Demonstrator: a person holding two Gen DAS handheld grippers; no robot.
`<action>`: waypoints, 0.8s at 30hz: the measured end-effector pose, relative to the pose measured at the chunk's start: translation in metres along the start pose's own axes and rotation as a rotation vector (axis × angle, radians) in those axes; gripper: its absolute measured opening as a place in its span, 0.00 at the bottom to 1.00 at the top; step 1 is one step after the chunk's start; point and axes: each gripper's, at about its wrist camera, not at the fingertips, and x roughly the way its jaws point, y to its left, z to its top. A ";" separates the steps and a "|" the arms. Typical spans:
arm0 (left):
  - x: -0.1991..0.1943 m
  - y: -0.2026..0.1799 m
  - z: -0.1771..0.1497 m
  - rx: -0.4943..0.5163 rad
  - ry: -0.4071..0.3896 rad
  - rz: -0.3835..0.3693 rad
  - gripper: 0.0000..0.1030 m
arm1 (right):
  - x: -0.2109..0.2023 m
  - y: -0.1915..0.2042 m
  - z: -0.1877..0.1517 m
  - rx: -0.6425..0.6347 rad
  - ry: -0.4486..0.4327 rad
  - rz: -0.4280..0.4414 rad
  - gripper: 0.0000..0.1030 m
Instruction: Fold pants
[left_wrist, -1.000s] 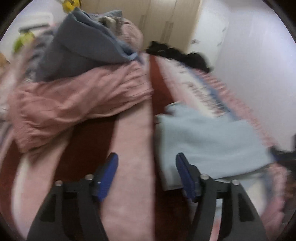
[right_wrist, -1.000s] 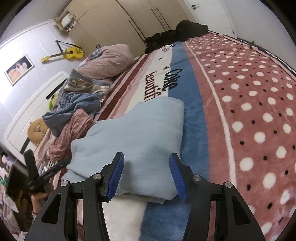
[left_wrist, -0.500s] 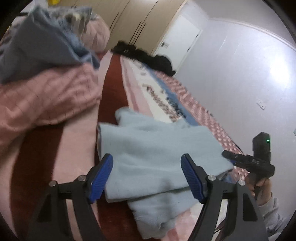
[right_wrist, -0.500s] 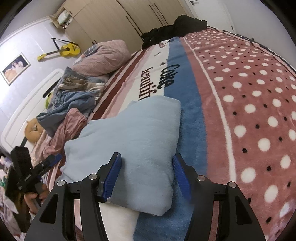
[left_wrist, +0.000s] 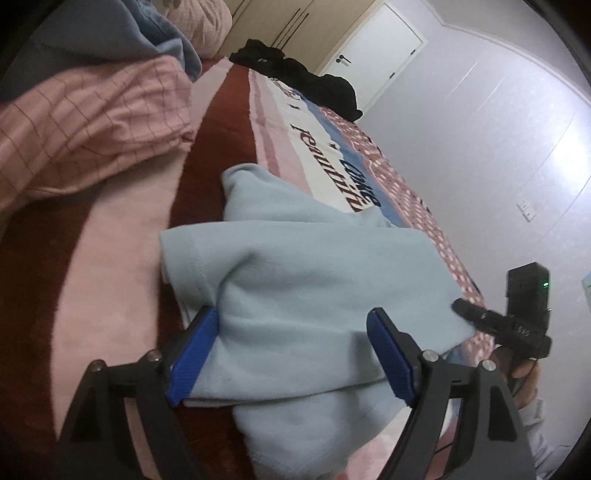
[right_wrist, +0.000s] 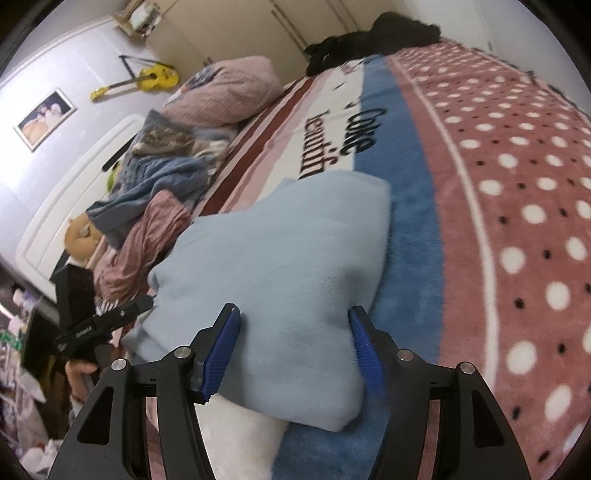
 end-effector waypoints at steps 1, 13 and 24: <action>0.002 0.000 0.001 -0.015 0.001 -0.015 0.76 | 0.004 0.000 0.001 0.000 0.014 0.018 0.56; 0.027 -0.036 0.005 0.002 0.043 0.015 0.37 | 0.019 0.020 0.003 -0.111 0.054 0.005 0.26; 0.032 -0.110 0.052 0.116 -0.010 0.029 0.27 | -0.022 0.013 0.043 -0.150 -0.041 0.006 0.19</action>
